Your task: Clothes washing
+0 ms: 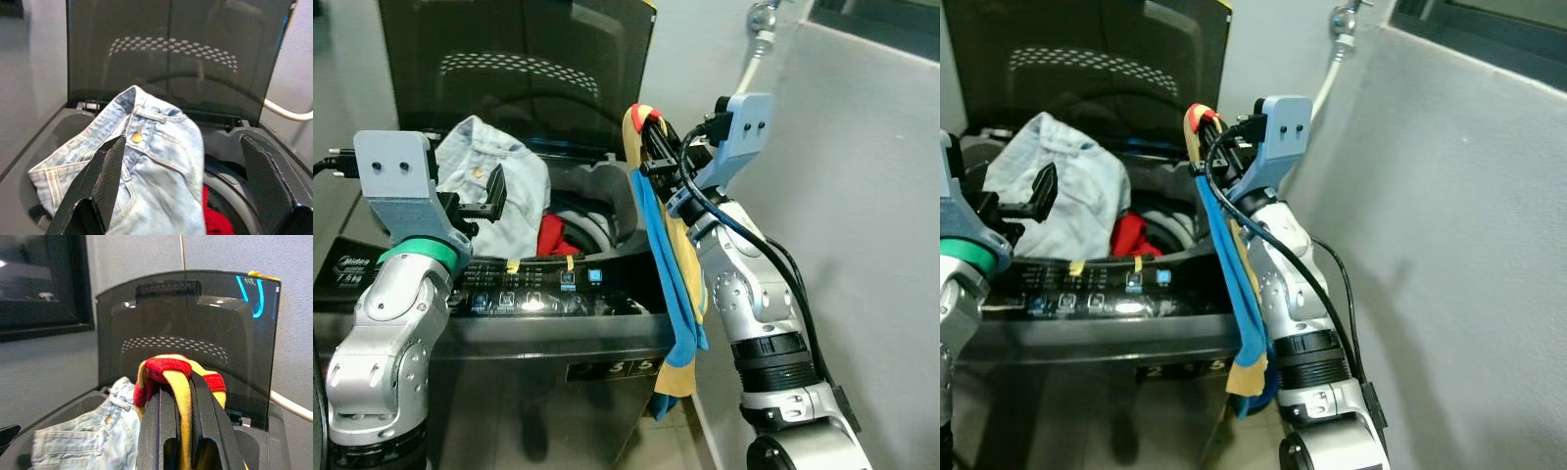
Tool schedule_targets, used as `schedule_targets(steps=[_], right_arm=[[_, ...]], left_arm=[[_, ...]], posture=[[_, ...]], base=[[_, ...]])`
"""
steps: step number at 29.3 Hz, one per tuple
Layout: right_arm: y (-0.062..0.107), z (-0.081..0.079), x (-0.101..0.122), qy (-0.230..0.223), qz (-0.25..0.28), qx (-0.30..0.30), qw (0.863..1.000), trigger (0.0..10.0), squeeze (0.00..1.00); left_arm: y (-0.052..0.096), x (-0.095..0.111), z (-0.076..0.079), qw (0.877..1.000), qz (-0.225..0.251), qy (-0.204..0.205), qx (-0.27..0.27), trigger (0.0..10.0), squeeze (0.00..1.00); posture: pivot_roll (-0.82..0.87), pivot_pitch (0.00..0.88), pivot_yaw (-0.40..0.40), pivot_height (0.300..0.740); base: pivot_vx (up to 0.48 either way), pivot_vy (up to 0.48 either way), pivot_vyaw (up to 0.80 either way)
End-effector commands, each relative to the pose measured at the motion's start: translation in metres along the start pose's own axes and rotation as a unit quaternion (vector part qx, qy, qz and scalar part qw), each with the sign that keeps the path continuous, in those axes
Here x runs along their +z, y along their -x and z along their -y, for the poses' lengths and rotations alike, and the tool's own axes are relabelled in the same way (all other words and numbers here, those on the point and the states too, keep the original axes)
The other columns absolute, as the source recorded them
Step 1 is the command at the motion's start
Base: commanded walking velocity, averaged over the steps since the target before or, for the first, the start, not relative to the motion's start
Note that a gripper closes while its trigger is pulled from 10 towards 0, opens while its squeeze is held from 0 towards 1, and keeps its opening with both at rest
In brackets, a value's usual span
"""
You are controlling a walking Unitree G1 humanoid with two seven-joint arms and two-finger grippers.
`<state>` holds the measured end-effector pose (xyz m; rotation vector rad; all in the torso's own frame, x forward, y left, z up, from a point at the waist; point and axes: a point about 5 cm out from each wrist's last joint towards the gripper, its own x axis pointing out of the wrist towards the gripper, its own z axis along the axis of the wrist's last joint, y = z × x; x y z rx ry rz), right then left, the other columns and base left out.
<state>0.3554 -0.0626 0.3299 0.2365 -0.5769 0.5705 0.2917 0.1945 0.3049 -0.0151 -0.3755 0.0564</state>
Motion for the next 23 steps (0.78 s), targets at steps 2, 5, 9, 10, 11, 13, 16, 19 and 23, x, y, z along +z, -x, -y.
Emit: schedule_targets(steps=[2,5,9,10,11,13,16,19,23], right_arm=[[0.004,0.006,0.002,0.008,0.005,-0.007,1.0,10.0,0.0],[0.002,0.005,0.005,0.007,0.009,-0.006,1.0,10.0,0.0],[0.001,0.005,0.007,0.018,0.008,-0.002,1.0,10.0,0.0],[0.001,0.005,0.007,0.018,0.008,-0.002,1.0,10.0,0.0],[0.001,0.008,0.007,0.029,-0.003,-0.003,1.0,10.0,0.0],[0.003,0.014,0.006,0.04,-0.011,-0.005,0.999,10.0,0.0],[0.008,0.029,0.011,0.049,-0.012,-0.015,0.999,10.0,0.0],[0.009,0.035,0.018,0.032,0.001,-0.024,0.999,10.0,0.0],[-0.001,0.033,0.051,-0.008,0.045,-0.018,0.999,10.0,0.0]], left_arm=[[-0.001,0.002,0.01,1.0,0.007,0.0,-0.022,10.0,0.0],[-0.003,0.008,0.013,0.999,0.021,0.0,-0.035,10.0,0.0],[-0.003,0.008,0.018,0.998,0.026,-0.005,-0.058,10.0,0.0],[-0.003,0.008,0.018,0.998,0.026,-0.005,-0.058,10.0,0.0],[-0.002,0.007,0.022,0.997,0.023,-0.008,-0.076,10.0,0.0],[0.0,0.004,0.026,0.995,0.015,-0.003,-0.099,10.0,0.0],[0.003,0.0,0.032,0.99,0.002,-0.005,-0.144,10.0,0.0],[0.005,-0.002,0.032,0.987,-0.001,-0.013,-0.159,10.0,0.0],[0.013,-0.013,0.038,0.974,-0.034,-0.021,-0.225,10.0,0.0]], posture=[[0.14,0.006,-0.053,0.74],[0.13,0.001,-0.054,0.74],[0.13,0.0,-0.055,0.74],[0.13,0.0,-0.055,0.74],[0.13,0.0,-0.055,0.74],[0.13,0.0,-0.053,0.74],[0.13,0.0,-0.051,0.74],[0.12,0.0,-0.045,0.74],[0.12,0.0,-0.036,0.74]], base=[[0.0,0.0,0.0],[0.0,0.0,0.0],[0.0,0.0,0.0],[0.0,0.0,0.0],[0.0,0.0,0.0],[0.0,0.0,0.0],[0.0,0.0,0.0],[0.0,0.0,0.0],[0.0,0.0,0.0]])
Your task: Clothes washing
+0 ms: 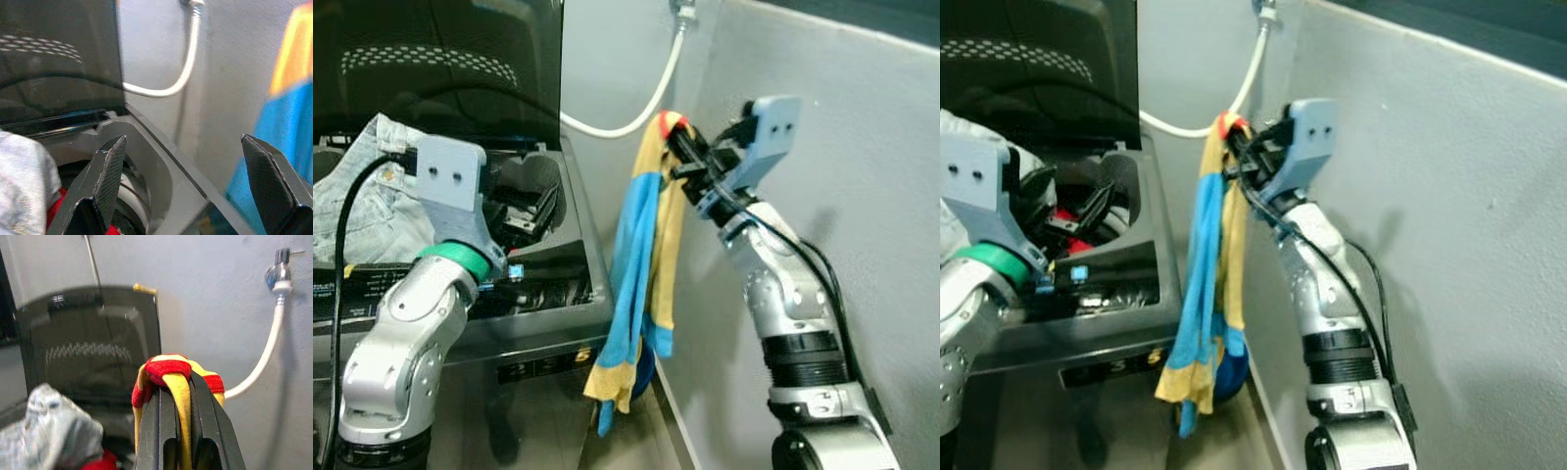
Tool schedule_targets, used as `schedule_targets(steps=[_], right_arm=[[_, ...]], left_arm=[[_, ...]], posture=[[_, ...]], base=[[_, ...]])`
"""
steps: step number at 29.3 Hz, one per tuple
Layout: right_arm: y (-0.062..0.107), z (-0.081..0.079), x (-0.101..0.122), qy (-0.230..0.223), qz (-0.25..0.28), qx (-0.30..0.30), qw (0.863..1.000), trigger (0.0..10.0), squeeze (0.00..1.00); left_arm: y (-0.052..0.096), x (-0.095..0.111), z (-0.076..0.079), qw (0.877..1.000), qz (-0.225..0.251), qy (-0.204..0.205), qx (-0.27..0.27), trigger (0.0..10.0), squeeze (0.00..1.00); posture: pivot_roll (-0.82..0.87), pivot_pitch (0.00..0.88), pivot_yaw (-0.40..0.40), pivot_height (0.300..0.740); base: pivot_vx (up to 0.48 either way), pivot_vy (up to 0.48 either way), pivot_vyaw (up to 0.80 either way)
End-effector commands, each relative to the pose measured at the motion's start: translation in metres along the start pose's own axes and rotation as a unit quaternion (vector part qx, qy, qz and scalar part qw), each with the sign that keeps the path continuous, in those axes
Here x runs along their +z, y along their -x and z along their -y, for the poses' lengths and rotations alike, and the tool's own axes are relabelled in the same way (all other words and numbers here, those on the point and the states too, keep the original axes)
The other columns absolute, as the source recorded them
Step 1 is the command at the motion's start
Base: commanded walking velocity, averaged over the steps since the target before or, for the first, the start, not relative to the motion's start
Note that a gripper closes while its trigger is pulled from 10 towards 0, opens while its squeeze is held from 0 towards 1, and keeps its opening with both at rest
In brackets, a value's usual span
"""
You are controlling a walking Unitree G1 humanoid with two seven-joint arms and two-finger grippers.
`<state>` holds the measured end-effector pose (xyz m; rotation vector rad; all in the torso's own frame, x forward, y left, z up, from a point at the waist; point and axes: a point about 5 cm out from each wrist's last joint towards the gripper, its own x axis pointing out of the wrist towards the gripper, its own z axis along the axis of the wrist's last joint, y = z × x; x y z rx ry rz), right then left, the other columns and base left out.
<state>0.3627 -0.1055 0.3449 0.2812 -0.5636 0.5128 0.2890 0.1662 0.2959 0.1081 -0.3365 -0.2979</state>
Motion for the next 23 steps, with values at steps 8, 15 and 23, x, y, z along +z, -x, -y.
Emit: schedule_targets(steps=[8,15,23], right_arm=[[-0.014,-0.04,0.087,-0.139,0.118,0.148,0.972,10.0,0.0],[-0.001,-0.049,0.096,-0.148,0.071,0.28,0.946,10.0,0.0],[0.016,-0.061,0.085,-0.148,0.034,0.36,0.92,10.0,0.0]], left_arm=[[0.012,-0.054,0.048,0.978,-0.117,-0.031,-0.169,10.0,1.0],[0.002,-0.076,0.046,0.968,-0.135,-0.131,-0.164,10.0,1.0],[-0.02,-0.058,0.048,0.978,-0.062,-0.129,-0.151,10.0,1.0]], posture=[[0.11,0.0,-0.034,0.74],[0.09,0.0,-0.037,0.74],[0.09,0.0,-0.04,0.74]], base=[[0.0,0.0,0.0],[0.0,0.0,0.0],[0.0,0.0,0.0]])
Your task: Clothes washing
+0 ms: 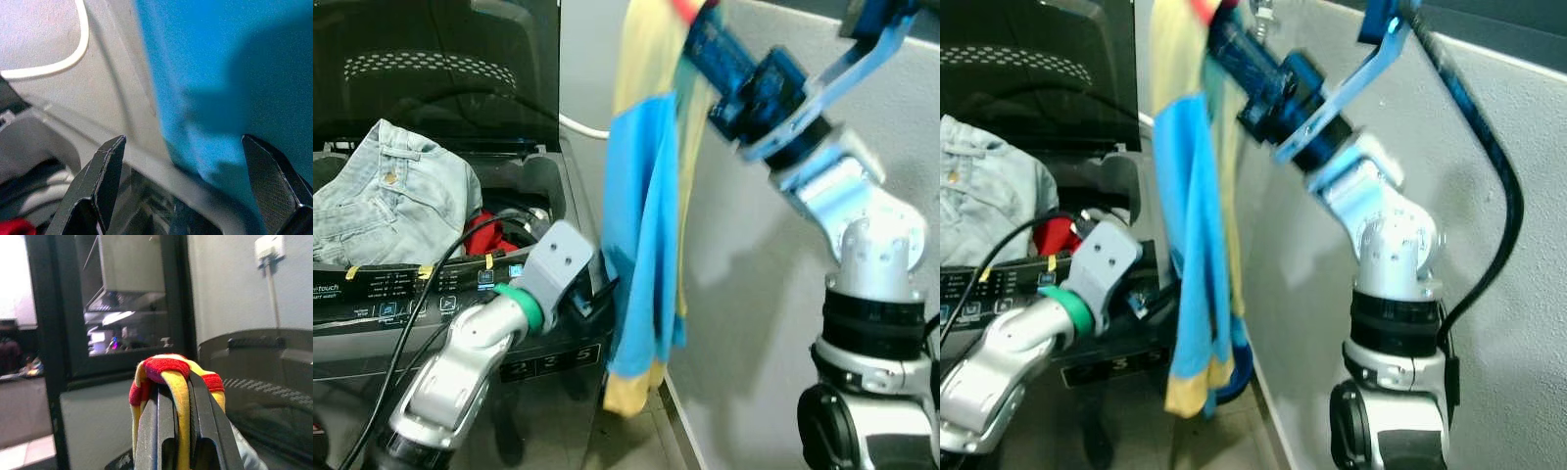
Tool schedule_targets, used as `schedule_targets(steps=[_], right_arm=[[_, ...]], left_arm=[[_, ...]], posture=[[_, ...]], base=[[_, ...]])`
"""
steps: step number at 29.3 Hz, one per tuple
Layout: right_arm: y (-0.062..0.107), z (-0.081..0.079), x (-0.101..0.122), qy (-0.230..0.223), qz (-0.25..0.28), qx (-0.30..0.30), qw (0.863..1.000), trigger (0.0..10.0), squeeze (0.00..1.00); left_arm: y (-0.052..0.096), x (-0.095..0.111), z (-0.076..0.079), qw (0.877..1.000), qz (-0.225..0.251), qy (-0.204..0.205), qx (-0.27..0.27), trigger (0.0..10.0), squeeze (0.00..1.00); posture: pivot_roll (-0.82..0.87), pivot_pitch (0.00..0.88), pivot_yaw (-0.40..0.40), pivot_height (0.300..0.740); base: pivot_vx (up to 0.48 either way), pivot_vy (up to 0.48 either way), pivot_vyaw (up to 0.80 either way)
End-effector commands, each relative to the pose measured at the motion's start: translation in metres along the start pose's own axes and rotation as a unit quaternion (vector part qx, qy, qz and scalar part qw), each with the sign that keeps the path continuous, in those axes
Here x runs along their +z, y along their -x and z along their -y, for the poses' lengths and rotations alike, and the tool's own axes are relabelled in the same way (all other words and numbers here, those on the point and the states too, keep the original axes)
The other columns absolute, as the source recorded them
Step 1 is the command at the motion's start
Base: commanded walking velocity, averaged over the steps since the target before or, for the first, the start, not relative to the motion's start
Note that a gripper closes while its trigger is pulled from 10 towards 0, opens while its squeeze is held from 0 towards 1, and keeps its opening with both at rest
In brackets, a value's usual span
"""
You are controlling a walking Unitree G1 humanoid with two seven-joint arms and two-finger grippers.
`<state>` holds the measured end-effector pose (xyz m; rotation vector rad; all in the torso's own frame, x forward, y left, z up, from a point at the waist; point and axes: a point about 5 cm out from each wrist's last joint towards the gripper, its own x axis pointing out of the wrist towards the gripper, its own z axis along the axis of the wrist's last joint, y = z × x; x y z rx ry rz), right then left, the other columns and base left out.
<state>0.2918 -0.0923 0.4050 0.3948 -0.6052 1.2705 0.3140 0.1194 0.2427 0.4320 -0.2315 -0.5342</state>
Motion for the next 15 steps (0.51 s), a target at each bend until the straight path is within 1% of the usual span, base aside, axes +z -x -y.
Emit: schedule_targets(steps=[1,2,3,4,6,7,10,11,12,13,14,15], right_arm=[[0.0,-0.011,0.003,0.009,0.0,0.034,0.999,10.0,0.0],[0.0,-0.011,0.003,0.009,0.0,0.034,0.999,10.0,0.0],[0.001,-0.012,-0.001,0.004,-0.009,0.036,0.999,10.0,0.0],[0.001,-0.012,-0.001,0.004,-0.009,0.036,0.999,10.0,0.0],[0.003,-0.014,-0.005,-0.009,-0.019,0.038,0.999,10.0,0.0],[0.003,-0.014,-0.005,-0.009,-0.019,0.038,0.999,10.0,0.0],[0.004,-0.015,-0.006,-0.019,-0.024,0.042,0.999,10.0,0.0],[0.004,-0.015,-0.006,-0.019,-0.024,0.042,0.999,10.0,0.0],[0.004,-0.016,-0.006,-0.019,-0.027,0.045,0.998,10.0,0.0],[0.005,-0.016,-0.007,-0.018,-0.031,0.047,0.998,10.0,0.0],[0.005,-0.016,-0.007,-0.018,-0.031,0.047,0.998,10.0,0.0],[0.006,-0.016,-0.009,-0.015,-0.035,0.046,0.998,10.0,0.0]], left_arm=[[-0.003,0.004,0.007,1.0,0.021,0.006,-0.022,10.0,1.0],[-0.003,0.004,0.007,1.0,0.021,0.006,-0.022,10.0,1.0],[-0.005,0.008,0.013,0.998,0.039,0.019,-0.044,10.0,1.0],[-0.005,0.008,0.013,0.998,0.039,0.019,-0.044,10.0,1.0],[-0.007,0.01,0.028,0.992,0.057,0.045,-0.101,10.0,1.0],[-0.007,0.01,0.028,0.992,0.057,0.045,-0.101,10.0,1.0],[-0.005,0.007,0.042,0.983,0.06,0.072,-0.156,10.0,1.0],[-0.005,0.007,0.042,0.983,0.06,0.072,-0.156,10.0,1.0],[-0.003,0.007,0.047,0.978,0.059,0.084,-0.182,10.0,1.0],[-0.001,0.006,0.048,0.977,0.053,0.079,-0.193,10.0,1.0],[-0.001,0.006,0.048,0.977,0.053,0.079,-0.193,10.0,1.0],[-0.001,0.003,0.045,0.98,0.038,0.065,-0.185,10.0,1.0]], posture=[[0.08,0.0,-0.042,0.74],[0.08,0.0,-0.042,0.74],[0.08,0.0,-0.042,0.74],[0.08,0.0,-0.042,0.74],[0.08,0.0,-0.044,0.74],[0.08,0.0,-0.044,0.74],[0.08,0.0,-0.042,0.74],[0.08,0.0,-0.042,0.74],[0.08,0.0,-0.042,0.74],[0.08,0.0,-0.04,0.74],[0.08,0.0,-0.04,0.74],[0.08,0.0,-0.037,0.74]], base=[[0.0,0.0,0.0],[0.0,0.0,0.0],[0.0,0.0,0.0],[0.0,0.0,0.0],[0.0,0.0,0.0],[0.0,0.0,0.0],[0.0,0.0,0.0],[0.0,0.0,0.0],[0.0,0.0,0.0],[0.0,0.0,0.0],[0.0,0.0,0.0],[0.0,0.0,0.0]])
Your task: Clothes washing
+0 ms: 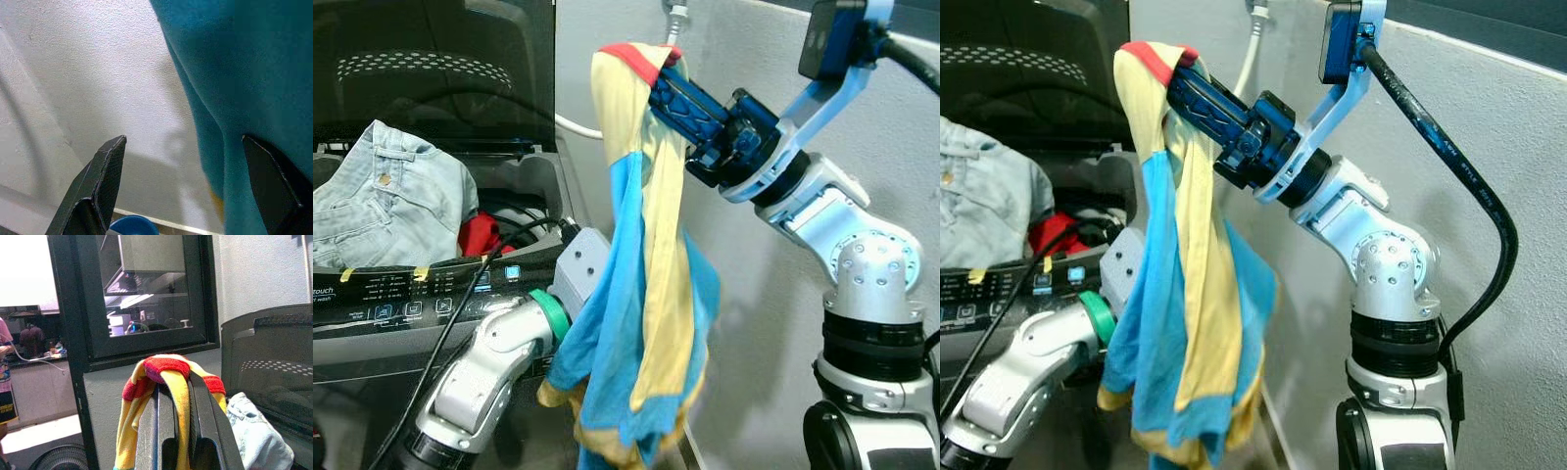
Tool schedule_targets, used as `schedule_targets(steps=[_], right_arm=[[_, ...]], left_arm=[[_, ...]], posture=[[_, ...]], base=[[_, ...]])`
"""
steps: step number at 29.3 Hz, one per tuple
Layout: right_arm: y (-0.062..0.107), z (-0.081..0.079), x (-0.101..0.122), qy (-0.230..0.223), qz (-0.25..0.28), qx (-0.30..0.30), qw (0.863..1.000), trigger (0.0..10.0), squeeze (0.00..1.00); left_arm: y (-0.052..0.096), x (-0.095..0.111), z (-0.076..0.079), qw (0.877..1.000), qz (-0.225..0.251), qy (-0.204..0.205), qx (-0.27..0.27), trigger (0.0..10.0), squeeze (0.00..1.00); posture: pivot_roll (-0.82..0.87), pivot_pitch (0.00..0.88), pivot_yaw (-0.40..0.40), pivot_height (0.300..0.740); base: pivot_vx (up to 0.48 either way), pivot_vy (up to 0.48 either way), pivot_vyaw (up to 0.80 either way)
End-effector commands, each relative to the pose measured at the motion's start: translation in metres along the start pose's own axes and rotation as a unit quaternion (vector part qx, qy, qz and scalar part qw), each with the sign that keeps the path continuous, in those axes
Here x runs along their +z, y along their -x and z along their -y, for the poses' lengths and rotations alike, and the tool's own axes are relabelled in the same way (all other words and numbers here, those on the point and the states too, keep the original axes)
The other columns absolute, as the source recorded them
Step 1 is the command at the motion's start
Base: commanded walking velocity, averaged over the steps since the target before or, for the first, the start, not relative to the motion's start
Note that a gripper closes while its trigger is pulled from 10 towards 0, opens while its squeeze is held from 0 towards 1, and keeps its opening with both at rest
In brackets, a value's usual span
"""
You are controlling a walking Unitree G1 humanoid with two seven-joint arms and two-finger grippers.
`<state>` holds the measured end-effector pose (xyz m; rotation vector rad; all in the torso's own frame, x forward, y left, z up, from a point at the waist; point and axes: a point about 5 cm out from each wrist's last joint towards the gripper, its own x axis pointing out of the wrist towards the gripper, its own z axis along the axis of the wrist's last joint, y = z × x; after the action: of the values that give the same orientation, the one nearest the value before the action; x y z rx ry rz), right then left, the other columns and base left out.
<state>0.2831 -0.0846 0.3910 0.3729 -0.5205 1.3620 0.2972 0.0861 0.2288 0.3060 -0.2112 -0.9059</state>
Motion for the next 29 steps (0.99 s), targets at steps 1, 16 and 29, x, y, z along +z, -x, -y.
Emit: schedule_targets(steps=[1,16,29], right_arm=[[0.003,-0.003,0.002,0.02,-0.004,0.005,1.0,10.0,0.0],[0.059,0.062,-0.037,0.164,-0.222,-0.175,0.945,10.0,0.0],[0.055,0.07,-0.027,0.21,-0.211,-0.208,0.932,10.0,0.0]], left_arm=[[0.004,-0.008,-0.006,0.998,-0.047,-0.034,0.029,10.0,1.0],[0.057,-0.013,-0.025,0.99,-0.092,-0.038,0.1,10.0,1.0],[0.034,-0.001,0.006,0.999,-0.04,0.008,0.008,10.0,1.0]], posture=[[0.08,0.0,-0.035,0.74],[0.1,0.007,-0.044,0.74],[0.09,0.0,-0.04,0.74]], base=[[0.0,0.0,0.0],[0.0,0.0,0.0],[0.0,0.0,0.0]])
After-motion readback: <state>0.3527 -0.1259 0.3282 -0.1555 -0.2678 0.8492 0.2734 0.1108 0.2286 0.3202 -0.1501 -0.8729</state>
